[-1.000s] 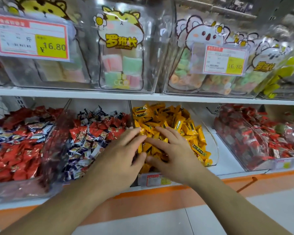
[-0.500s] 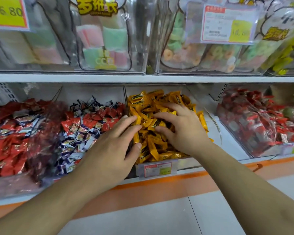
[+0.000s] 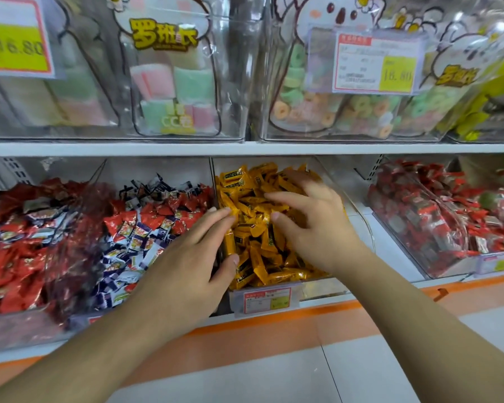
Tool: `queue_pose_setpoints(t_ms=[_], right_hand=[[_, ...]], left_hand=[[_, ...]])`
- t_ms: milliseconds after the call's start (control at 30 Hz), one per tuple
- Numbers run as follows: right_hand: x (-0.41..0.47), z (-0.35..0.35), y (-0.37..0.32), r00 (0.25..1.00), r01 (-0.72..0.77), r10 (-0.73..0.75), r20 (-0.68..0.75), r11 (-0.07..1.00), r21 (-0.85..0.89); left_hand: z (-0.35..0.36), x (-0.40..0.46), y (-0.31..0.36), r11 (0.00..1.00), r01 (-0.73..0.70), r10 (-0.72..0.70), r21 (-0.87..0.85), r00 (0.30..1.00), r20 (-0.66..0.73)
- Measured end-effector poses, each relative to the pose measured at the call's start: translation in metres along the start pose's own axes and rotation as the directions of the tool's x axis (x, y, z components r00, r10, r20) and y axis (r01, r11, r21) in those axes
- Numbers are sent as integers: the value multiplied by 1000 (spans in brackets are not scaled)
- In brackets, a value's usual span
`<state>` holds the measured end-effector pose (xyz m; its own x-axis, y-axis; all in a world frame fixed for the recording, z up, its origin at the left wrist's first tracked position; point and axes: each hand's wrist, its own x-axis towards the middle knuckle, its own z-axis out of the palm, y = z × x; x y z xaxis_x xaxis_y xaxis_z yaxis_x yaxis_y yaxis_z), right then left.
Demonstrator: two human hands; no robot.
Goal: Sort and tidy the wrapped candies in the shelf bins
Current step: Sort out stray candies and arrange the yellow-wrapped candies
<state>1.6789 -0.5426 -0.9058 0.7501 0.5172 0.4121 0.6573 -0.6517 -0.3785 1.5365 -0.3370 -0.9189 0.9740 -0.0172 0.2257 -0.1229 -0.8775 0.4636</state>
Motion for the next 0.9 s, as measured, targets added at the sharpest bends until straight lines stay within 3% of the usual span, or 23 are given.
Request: queue_pose_setpoints(t_ms=[167,267,467,767,900], right_hand=[[-5,15,-36,975,134,-132,179,991,2],[-10,27,-34,963,180,-161,217,981,-69],[-6,26,-13,986,143,-126,107,975,-168],[0,12,7,999,38,-40,-23,997,-72],[-1,8,12,1000,10,-11,-18,998,-54]], left_hand=[[0,0,-2,997,46,-48,-59,998,-30],[-3,0,-4,998,44,-44,-44,999,8],[-6,-1,-7,999,38,-38,-37,999,-1],[-5,-1,-10,998,38,-39,-49,999,-10],[-4,-2,-11,998,40,-40,-47,999,-2]])
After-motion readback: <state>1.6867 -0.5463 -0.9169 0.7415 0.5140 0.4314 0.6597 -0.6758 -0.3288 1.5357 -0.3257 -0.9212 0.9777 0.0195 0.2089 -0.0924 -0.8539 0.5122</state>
